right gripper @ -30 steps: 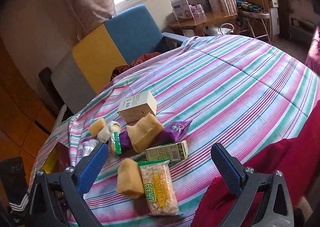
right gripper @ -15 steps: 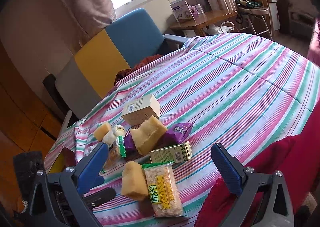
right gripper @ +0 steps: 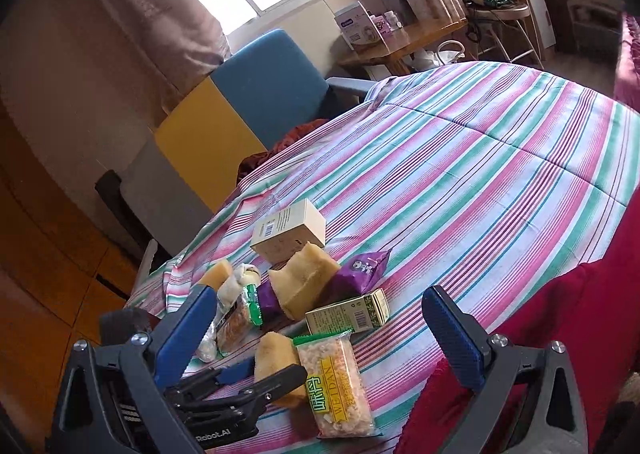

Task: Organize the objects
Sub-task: 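Reach to the pile and grasp a yellow sponge with the left gripper, then grasp the WEIDAN snack bar with the right gripper while the left gripper lifts the sponge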

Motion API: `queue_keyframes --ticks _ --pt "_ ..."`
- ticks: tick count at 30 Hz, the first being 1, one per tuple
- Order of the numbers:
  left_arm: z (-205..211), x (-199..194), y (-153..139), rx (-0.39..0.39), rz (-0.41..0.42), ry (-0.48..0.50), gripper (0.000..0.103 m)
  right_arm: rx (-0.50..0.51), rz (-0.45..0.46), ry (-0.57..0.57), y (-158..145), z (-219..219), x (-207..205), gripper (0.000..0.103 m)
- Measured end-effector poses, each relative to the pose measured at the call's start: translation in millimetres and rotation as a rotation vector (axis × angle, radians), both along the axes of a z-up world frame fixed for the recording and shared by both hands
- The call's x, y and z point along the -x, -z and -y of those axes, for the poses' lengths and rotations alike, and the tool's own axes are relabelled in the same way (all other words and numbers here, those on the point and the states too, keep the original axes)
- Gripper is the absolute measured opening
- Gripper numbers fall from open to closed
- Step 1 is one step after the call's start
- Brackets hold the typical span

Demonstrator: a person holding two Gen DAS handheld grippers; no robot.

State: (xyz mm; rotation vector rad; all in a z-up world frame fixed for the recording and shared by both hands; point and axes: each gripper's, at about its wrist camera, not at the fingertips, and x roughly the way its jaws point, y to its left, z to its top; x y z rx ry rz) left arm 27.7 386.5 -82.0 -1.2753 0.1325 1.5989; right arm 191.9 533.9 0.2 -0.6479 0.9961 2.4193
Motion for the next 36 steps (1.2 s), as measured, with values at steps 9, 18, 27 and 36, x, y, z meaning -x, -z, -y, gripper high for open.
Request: queue_keyframes --ticks 9,18,27,36 --pt "47 8 -11 -0.055 -0.032 -0.04 0.041 0.038 0.108 -0.093 9 1 20 0.103" --pt "91 5 -36 -0.072 -0.131 -0.087 0.041 0.013 0.297 -0.184 20 12 46 0.103" --pt "124 3 -56 -0.117 -0.168 -0.122 0.042 -0.036 0.554 -0.28 43 31 78 0.103" --pt "149 7 -67 -0.155 -0.173 -0.163 0.042 0.035 0.694 -0.336 65 33 94 0.103"
